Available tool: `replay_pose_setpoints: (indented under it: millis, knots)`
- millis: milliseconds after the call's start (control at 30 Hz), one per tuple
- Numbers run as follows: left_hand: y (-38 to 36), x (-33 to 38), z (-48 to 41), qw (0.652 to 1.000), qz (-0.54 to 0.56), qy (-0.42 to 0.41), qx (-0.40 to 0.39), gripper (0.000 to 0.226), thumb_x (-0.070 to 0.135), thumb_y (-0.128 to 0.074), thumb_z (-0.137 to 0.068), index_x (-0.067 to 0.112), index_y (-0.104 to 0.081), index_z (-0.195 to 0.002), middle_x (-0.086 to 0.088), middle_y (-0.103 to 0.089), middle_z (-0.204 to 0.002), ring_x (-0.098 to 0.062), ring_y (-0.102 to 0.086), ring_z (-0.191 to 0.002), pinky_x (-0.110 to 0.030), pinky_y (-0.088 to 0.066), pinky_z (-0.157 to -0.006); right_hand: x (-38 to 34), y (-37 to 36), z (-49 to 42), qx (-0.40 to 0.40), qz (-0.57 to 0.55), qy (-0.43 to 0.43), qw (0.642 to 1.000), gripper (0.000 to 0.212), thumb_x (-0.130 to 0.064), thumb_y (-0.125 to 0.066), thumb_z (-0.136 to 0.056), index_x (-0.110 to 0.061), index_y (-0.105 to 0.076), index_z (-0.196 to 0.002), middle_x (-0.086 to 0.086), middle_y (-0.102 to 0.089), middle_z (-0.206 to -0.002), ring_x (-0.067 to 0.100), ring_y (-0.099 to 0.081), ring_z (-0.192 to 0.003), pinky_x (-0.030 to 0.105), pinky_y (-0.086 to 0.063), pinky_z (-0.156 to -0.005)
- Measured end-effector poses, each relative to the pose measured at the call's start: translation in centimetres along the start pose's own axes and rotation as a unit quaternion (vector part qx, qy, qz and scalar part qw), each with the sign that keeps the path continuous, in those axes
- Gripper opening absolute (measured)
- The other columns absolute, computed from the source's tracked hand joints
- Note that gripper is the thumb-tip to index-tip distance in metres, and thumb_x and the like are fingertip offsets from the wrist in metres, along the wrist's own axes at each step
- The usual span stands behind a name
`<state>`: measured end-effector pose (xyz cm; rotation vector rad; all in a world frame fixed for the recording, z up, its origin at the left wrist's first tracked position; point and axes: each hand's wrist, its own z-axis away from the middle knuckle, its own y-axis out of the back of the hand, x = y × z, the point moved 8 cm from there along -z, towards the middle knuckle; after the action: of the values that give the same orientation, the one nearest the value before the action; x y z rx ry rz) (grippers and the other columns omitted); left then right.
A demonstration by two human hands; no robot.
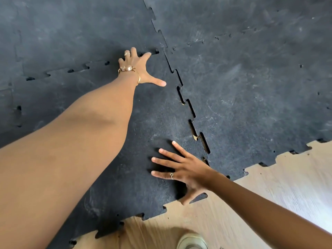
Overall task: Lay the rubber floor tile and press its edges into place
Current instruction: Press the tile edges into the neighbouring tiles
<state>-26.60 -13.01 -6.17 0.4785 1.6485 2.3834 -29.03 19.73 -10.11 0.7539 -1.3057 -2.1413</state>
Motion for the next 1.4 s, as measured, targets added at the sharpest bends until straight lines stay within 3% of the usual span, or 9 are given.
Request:
replay_pose_setpoints:
  millis: [333,433,533,633,733,833,967,1100,1400]
  knots:
    - [-0.5,0.0,-1.2,1.0,0.014,0.004,0.012,0.129,0.094,-0.056,-0.036,0.046,-0.014,-0.147,-0.015,-0.031,-0.141,-0.039,-0.024,-0.132,-0.052,-0.027,-0.105,1.6,-0.2,1.7,0.029,-0.012,-0.017,0.999,0.12,-0.085,-0.059,-0.051,-0.036,-0.017,-0.153,0.003,-0.005,-0.164,0.031,0.006,-0.15,0.062,0.008,-0.114]
    - [-1.1,0.2,-0.9,1.0,0.006,-0.002,-0.019,0.128,0.093,-0.054,-0.044,0.042,0.0,-0.149,-0.019,-0.003,-0.157,-0.043,0.004,-0.143,-0.061,-0.005,-0.113,1.4,-0.3,1.5,0.033,0.002,-0.007,0.999,0.119,-0.083,-0.059,-0.052,-0.036,-0.017,-0.153,0.004,-0.007,-0.163,0.033,0.003,-0.149,0.063,0.007,-0.113]
    - [-2.0,0.5,-0.6,0.999,0.018,-0.008,-0.034,0.125,0.092,-0.049,-0.052,0.039,0.011,-0.148,-0.019,0.025,-0.155,-0.041,0.025,-0.139,-0.061,0.01,-0.112,1.5,-0.1,1.7,0.051,0.001,-0.016,0.999,0.115,-0.086,-0.053,-0.059,-0.034,-0.016,-0.154,0.004,-0.008,-0.163,0.032,0.002,-0.15,0.061,0.007,-0.114]
    - [-2.3,0.4,-0.4,0.999,0.01,-0.001,-0.043,0.125,0.095,-0.045,-0.052,0.04,0.014,-0.147,-0.019,0.03,-0.152,-0.04,0.029,-0.138,-0.061,0.013,-0.111,3.1,1.1,1.3,0.146,-0.063,-0.145,0.977,0.107,-0.088,-0.041,-0.071,-0.025,-0.021,-0.154,0.006,-0.011,-0.163,0.03,0.0,-0.15,0.057,-0.003,-0.118]
    - [-2.0,0.7,-0.5,0.998,0.011,0.016,-0.054,0.129,0.095,-0.047,-0.047,0.04,0.01,-0.149,-0.02,0.027,-0.153,-0.041,0.028,-0.138,-0.062,0.013,-0.11,6.1,2.5,0.5,0.211,-0.088,-0.337,0.913,0.088,-0.074,-0.035,-0.088,-0.015,-0.025,-0.153,0.012,-0.016,-0.161,0.031,-0.01,-0.149,0.053,-0.012,-0.119]
    - [-1.3,1.5,-1.2,0.996,0.05,0.054,-0.052,0.131,0.099,-0.04,-0.044,0.034,-0.001,-0.15,-0.025,0.02,-0.154,-0.044,0.023,-0.139,-0.061,0.012,-0.11,9.0,4.1,-1.4,0.213,-0.076,-0.42,0.879,0.082,-0.066,-0.023,-0.094,-0.011,-0.017,-0.154,0.015,-0.012,-0.161,0.03,-0.007,-0.149,0.048,-0.003,-0.121]
    - [-1.9,3.0,-2.3,0.998,0.027,0.062,-0.01,0.114,0.091,-0.029,-0.067,0.018,-0.005,-0.151,-0.029,0.015,-0.154,-0.041,0.019,-0.141,-0.06,0.007,-0.112,12.5,5.1,-2.7,0.244,-0.098,-0.494,0.829,0.077,-0.057,-0.019,-0.099,-0.005,-0.007,-0.154,0.014,-0.004,-0.162,0.027,0.003,-0.15,0.046,0.004,-0.122]
    - [-3.0,3.9,-2.1,0.996,0.007,-0.018,0.084,0.091,0.079,-0.016,-0.082,0.026,0.01,-0.151,-0.014,0.009,-0.159,-0.038,0.015,-0.144,-0.064,0.01,-0.11,12.7,4.7,-2.5,0.26,-0.111,-0.516,0.809,0.078,-0.056,-0.018,-0.099,-0.002,-0.004,-0.153,0.016,-0.001,-0.162,0.026,0.006,-0.15,0.043,0.002,-0.122]
    - [-3.8,3.8,-2.3,0.989,-0.034,-0.051,0.138,0.077,0.072,-0.01,-0.088,0.03,-0.003,-0.152,-0.009,-0.002,-0.161,-0.032,0.004,-0.146,-0.056,0.007,-0.114,13.1,3.9,-3.5,0.22,-0.101,-0.514,0.823,0.08,-0.058,-0.015,-0.099,0.0,-0.003,-0.152,0.017,-0.002,-0.161,0.029,0.004,-0.15,0.046,-0.002,-0.12]
